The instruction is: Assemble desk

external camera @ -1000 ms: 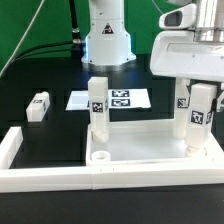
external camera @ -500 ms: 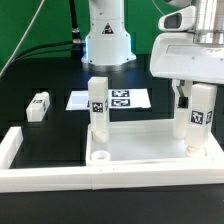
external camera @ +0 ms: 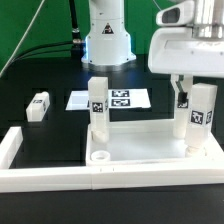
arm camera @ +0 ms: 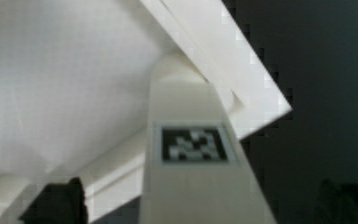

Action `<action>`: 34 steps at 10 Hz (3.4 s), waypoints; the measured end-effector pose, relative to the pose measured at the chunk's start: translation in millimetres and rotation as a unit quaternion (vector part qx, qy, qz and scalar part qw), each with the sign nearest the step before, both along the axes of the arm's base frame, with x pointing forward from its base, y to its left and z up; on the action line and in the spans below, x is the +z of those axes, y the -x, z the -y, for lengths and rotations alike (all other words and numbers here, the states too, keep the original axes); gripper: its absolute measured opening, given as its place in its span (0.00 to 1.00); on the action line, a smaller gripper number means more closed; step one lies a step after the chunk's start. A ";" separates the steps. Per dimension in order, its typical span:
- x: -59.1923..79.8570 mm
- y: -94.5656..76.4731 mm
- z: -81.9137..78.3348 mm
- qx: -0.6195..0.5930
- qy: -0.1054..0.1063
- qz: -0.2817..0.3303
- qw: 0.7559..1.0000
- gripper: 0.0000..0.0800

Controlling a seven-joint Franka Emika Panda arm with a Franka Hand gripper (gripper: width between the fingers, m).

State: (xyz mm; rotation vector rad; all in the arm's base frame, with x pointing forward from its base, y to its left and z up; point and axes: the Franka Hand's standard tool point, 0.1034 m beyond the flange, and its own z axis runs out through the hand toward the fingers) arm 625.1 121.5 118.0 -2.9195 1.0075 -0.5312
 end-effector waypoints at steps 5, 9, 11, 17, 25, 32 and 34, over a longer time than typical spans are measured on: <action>2.0 -5.9 30.4 -0.005 -0.024 -0.042 0.999 0.81; 5.9 -5.4 13.8 -0.023 -0.058 -0.036 0.997 0.81; 1.9 -3.4 5.2 -0.029 -0.060 -0.040 0.997 0.81; -2.7 -1.1 3.6 -0.104 -0.079 -0.040 0.991 0.37; -4.8 -5.6 17.6 -0.428 -0.197 -0.044 0.881 0.37; -4.3 -1.6 -9.5 -0.220 -0.138 -0.061 0.964 0.80; -4.7 -2.3 -6.9 -0.179 -0.125 -0.062 0.974 0.81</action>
Offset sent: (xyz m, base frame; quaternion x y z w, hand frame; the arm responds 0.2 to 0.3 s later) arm 0.0060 -0.0012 -0.0079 0.0240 -0.1616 0.0318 0.9860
